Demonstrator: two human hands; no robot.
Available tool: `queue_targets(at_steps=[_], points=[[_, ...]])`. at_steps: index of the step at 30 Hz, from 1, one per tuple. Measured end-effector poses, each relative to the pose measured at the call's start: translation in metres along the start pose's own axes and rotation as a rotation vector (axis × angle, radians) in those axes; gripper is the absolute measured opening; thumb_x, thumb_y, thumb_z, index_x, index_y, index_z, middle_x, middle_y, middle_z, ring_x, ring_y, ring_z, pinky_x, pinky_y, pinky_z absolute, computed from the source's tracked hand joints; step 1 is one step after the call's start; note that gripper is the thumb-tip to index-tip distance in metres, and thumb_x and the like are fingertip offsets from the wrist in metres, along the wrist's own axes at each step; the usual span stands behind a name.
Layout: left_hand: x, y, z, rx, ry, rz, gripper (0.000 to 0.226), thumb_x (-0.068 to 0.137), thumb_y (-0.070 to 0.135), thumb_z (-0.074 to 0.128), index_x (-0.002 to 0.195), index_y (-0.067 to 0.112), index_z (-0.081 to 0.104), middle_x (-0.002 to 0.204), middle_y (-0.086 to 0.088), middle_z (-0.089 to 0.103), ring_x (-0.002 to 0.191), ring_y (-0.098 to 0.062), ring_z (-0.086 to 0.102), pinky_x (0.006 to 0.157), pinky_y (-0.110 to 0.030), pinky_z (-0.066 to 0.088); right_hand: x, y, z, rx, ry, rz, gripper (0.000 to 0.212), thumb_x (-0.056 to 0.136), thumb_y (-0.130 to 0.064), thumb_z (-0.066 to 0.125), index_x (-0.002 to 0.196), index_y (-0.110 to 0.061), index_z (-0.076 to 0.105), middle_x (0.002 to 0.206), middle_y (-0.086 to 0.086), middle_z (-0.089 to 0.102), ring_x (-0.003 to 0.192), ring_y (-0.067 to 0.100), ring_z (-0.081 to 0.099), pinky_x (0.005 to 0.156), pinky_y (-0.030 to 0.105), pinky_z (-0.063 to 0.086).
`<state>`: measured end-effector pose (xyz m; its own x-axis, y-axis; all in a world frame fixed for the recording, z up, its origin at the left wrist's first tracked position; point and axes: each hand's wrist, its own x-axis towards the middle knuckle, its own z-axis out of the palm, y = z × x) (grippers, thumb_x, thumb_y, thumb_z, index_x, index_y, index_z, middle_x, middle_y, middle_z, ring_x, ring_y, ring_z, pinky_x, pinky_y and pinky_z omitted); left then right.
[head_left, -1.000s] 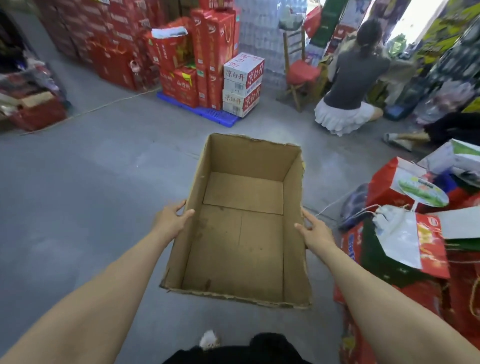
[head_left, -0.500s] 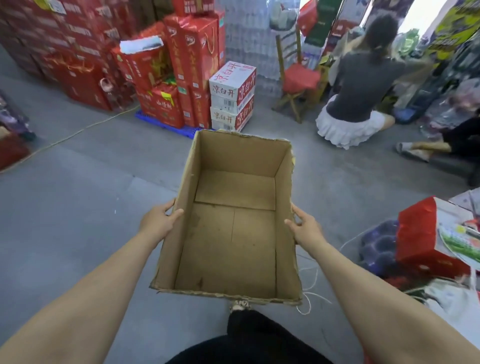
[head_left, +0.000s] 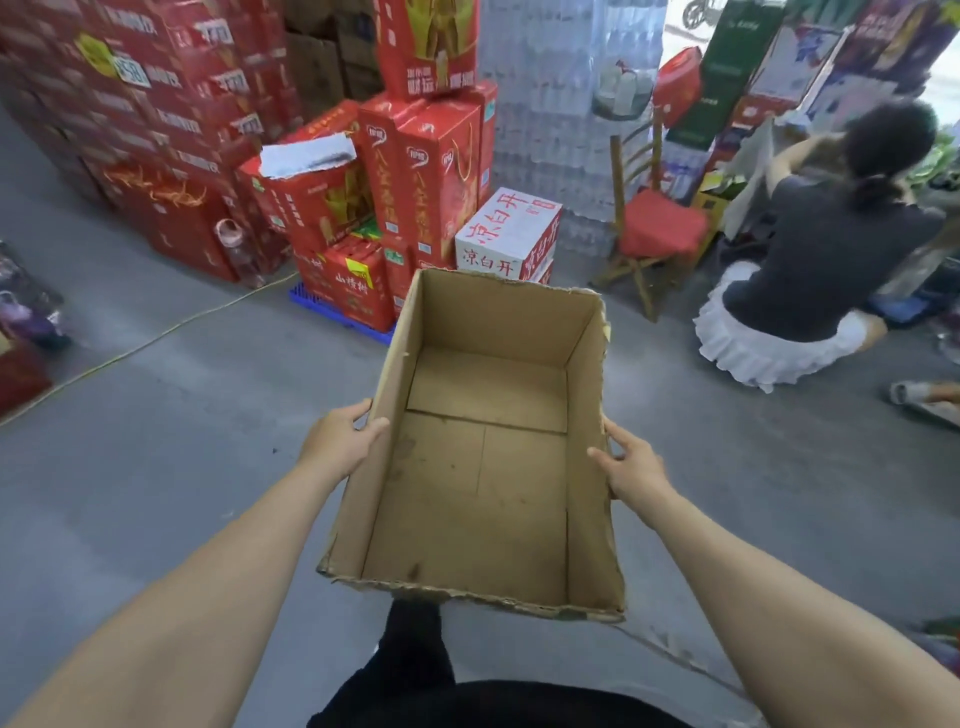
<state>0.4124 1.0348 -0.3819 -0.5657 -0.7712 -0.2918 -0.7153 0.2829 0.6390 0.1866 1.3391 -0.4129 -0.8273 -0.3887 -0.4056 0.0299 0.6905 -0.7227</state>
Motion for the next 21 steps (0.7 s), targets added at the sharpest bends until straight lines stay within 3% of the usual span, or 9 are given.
queue_targets(at_steps=[4,7,10,12,16,18,21], points=[[0.118,0.035,-0.026,0.035,-0.018,0.051,0.053,0.092,0.049,0.057,0.141,0.029,0.048,0.143,0.001,0.052,0.126,-0.027,0.051,0.093,-0.037,0.048,0.095,-0.066,0.014,0.015,0.049,0.029,0.056,0.092,-0.038,0.064,0.126,-0.073,0.037,0.1,-0.005,0.073,0.079,0.028,0.073,0.067,0.044,0.062],[0.199,0.065,-0.049,0.056,-0.048,0.072,0.054,0.092,0.052,0.056,0.141,0.032,0.048,0.136,-0.001,0.058,0.118,-0.029,0.056,0.088,-0.038,0.05,0.155,-0.122,0.014,0.033,0.076,0.051,0.055,0.092,-0.036,0.064,0.132,-0.065,0.039,0.111,0.0,0.07,0.074,0.026,0.073,0.063,0.041,0.062],[0.276,0.098,-0.064,0.063,-0.071,0.077,0.053,0.091,0.052,0.056,0.141,0.035,0.047,0.13,-0.003,0.063,0.112,-0.033,0.058,0.087,-0.041,0.05,0.211,-0.161,0.014,0.03,0.098,0.069,0.055,0.092,-0.036,0.064,0.131,-0.066,0.04,0.097,0.0,0.073,0.079,0.034,0.072,0.064,0.046,0.062],[0.322,0.119,-0.065,0.066,-0.093,0.084,0.053,0.091,0.051,0.057,0.141,0.034,0.048,0.132,-0.005,0.061,0.121,-0.036,0.051,0.093,-0.041,0.047,0.245,-0.179,0.016,0.048,0.117,0.097,0.054,0.092,-0.036,0.064,0.132,-0.065,0.041,0.089,0.003,0.074,0.081,0.035,0.071,0.066,0.048,0.061],[0.423,0.159,-0.052,0.1,-0.106,0.128,0.052,0.091,0.048,0.059,0.139,0.032,0.051,0.134,-0.003,0.06,0.126,-0.036,0.046,0.101,-0.04,0.043,0.327,-0.21,0.017,0.049,0.159,0.126,0.053,0.093,-0.037,0.063,0.137,-0.058,0.042,0.088,-0.003,0.073,0.077,0.029,0.071,0.072,0.045,0.061],[0.476,0.18,-0.041,0.171,-0.116,0.153,0.05,0.091,0.05,0.057,0.139,0.035,0.051,0.131,-0.002,0.062,0.123,-0.035,0.05,0.097,-0.039,0.044,0.374,-0.221,0.015,0.044,0.156,0.136,0.053,0.094,-0.038,0.062,0.139,-0.056,0.04,0.093,-0.002,0.072,0.069,0.025,0.067,0.068,0.042,0.062],[0.554,0.215,-0.021,0.2,-0.125,0.163,0.05,0.092,0.051,0.055,0.138,0.035,0.05,0.131,0.001,0.062,0.118,-0.032,0.056,0.09,-0.038,0.049,0.456,-0.236,0.005,0.065,0.156,0.144,0.054,0.093,-0.039,0.062,0.14,-0.055,0.04,0.084,0.001,0.072,0.07,0.031,0.068,0.067,0.046,0.061]])
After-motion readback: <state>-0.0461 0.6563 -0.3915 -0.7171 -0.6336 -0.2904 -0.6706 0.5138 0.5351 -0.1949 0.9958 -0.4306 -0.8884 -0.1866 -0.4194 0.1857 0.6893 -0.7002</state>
